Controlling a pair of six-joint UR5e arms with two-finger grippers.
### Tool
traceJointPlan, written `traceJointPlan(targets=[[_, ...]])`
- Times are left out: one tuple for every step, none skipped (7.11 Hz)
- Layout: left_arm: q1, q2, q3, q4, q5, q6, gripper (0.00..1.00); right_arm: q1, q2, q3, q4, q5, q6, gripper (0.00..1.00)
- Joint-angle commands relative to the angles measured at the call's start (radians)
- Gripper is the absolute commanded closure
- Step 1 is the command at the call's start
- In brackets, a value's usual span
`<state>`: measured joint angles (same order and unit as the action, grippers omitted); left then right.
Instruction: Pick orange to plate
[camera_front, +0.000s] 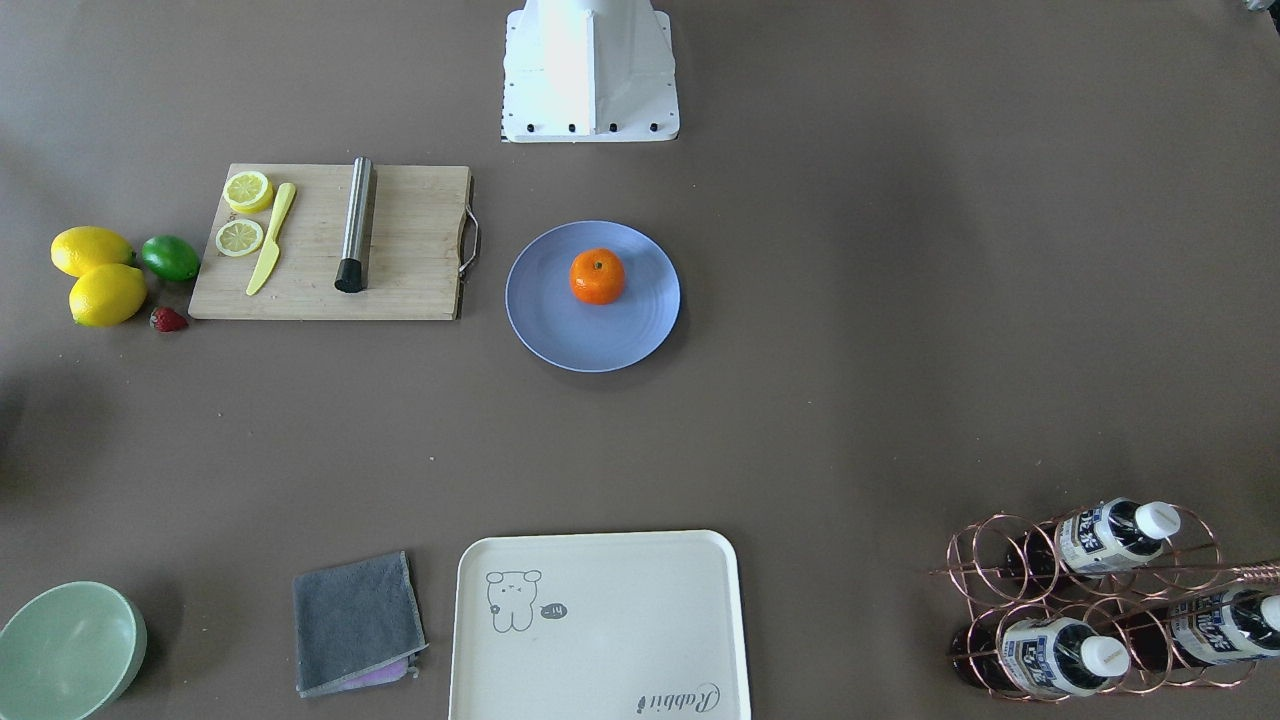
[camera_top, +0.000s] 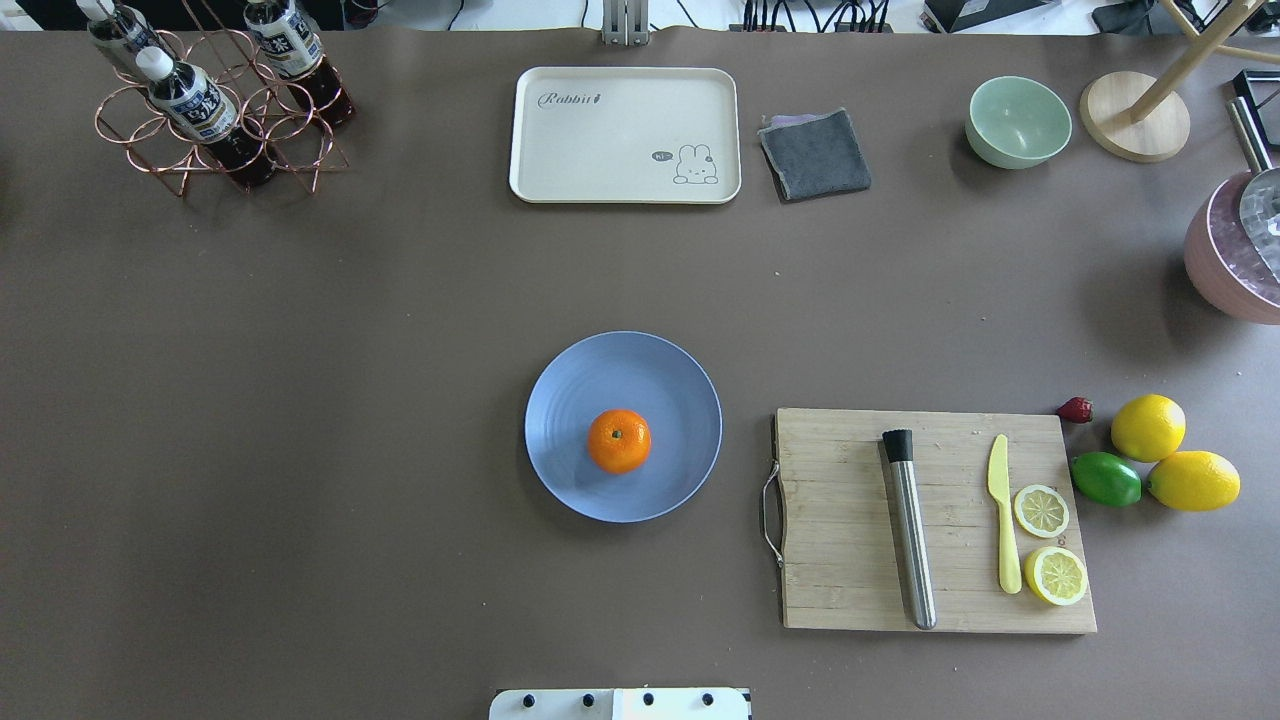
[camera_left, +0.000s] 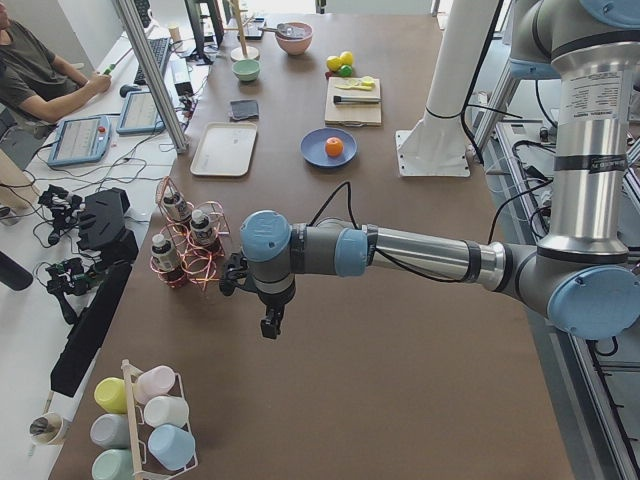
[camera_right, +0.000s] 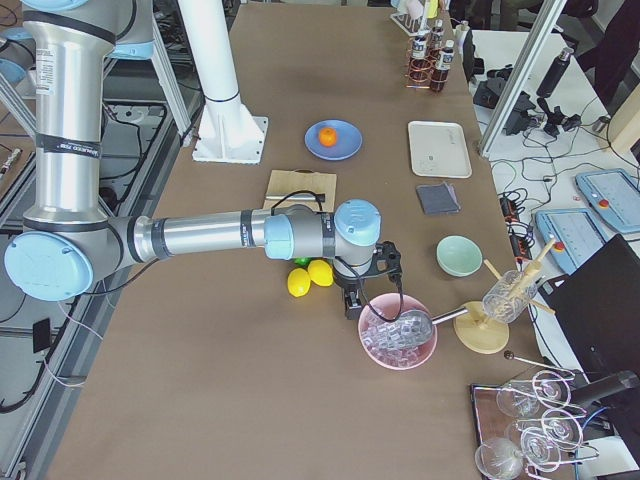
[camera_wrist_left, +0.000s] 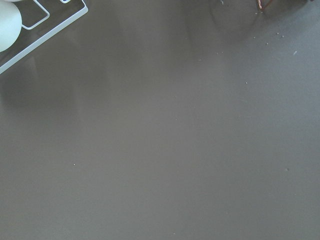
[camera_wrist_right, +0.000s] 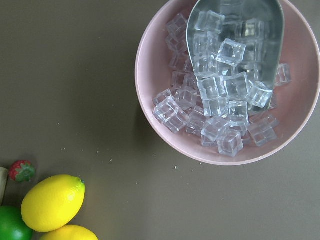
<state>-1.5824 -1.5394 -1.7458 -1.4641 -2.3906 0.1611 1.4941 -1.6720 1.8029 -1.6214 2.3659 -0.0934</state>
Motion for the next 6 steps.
traceJointPlan(targets=[[0.001, 0.004, -0.001, -0.001, 0.002, 0.002, 0.03, 0.000, -0.009, -0.001, 0.002, 0.001, -0.002, 0.00], [0.001, 0.004, -0.006, -0.001, 0.002, 0.002, 0.03, 0.000, -0.014, 0.001, 0.003, -0.008, -0.003, 0.00], [0.005, -0.005, -0.003, -0.001, 0.004, 0.000, 0.03, 0.000, -0.012, 0.003, 0.003, -0.029, -0.018, 0.00], [0.007, -0.007, -0.003, -0.001, 0.004, -0.009, 0.03, 0.000, -0.011, -0.002, 0.003, -0.034, -0.019, 0.00], [0.009, -0.004, -0.012, -0.010, 0.007, -0.009, 0.02, 0.000, -0.012, -0.001, 0.003, -0.045, -0.019, 0.00], [0.015, -0.007, -0.012, -0.012, 0.014, -0.008, 0.02, 0.000, -0.012, -0.004, 0.003, -0.045, -0.019, 0.00]])
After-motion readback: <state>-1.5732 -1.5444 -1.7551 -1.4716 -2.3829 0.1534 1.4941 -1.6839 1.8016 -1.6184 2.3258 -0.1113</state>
